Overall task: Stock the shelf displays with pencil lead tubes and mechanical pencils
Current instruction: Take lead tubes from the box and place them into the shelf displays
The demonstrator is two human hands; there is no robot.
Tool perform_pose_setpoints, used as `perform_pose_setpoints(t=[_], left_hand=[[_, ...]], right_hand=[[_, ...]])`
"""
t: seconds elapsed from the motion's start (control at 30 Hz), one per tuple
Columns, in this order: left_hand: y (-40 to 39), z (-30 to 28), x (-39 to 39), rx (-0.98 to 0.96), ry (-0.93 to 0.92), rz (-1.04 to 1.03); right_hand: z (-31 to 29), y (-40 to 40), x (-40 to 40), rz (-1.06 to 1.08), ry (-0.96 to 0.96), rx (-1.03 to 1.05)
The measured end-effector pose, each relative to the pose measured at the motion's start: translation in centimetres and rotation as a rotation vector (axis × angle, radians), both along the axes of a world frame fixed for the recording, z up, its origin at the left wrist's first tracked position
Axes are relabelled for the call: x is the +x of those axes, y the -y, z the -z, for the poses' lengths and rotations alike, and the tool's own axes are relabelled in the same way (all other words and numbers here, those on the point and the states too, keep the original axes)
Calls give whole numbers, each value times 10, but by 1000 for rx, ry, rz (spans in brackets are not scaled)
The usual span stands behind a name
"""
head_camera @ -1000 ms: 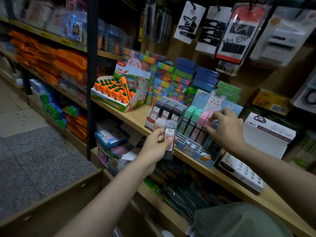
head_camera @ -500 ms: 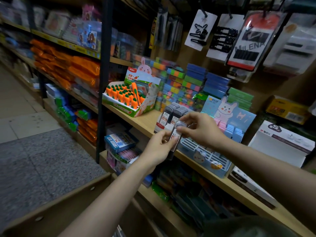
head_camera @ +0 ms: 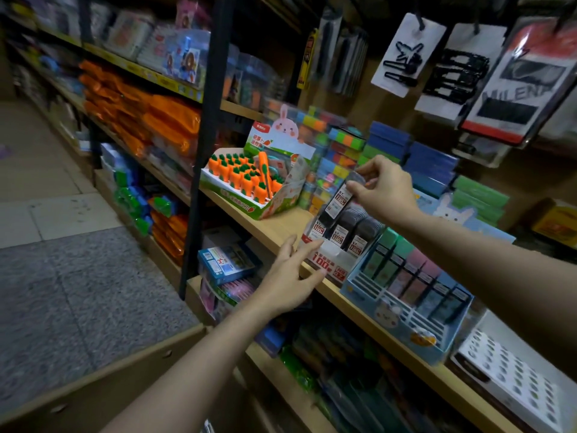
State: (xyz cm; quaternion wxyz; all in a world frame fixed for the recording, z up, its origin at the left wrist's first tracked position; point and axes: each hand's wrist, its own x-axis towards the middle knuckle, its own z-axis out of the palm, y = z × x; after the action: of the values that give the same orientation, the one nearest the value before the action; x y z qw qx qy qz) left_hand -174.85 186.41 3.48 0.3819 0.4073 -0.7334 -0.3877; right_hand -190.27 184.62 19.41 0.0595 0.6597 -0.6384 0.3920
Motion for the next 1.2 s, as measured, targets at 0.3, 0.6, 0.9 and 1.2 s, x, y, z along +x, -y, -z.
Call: perform_pose_setpoints(t=[0.3,0.6,0.9,1.2], left_hand=[[6,6,-6,-144,-52,10],[8,9,-6,-227,-41,11],[-13,1,12,-285,-23,-67],[-61,73,98,204,-201,-487]], right_hand=[[33,15,7,4,-251,12],[44,10,10,19,-451,40],[39,-51,12,-67,-98,-56],[157,-102,89,-342,115,269]])
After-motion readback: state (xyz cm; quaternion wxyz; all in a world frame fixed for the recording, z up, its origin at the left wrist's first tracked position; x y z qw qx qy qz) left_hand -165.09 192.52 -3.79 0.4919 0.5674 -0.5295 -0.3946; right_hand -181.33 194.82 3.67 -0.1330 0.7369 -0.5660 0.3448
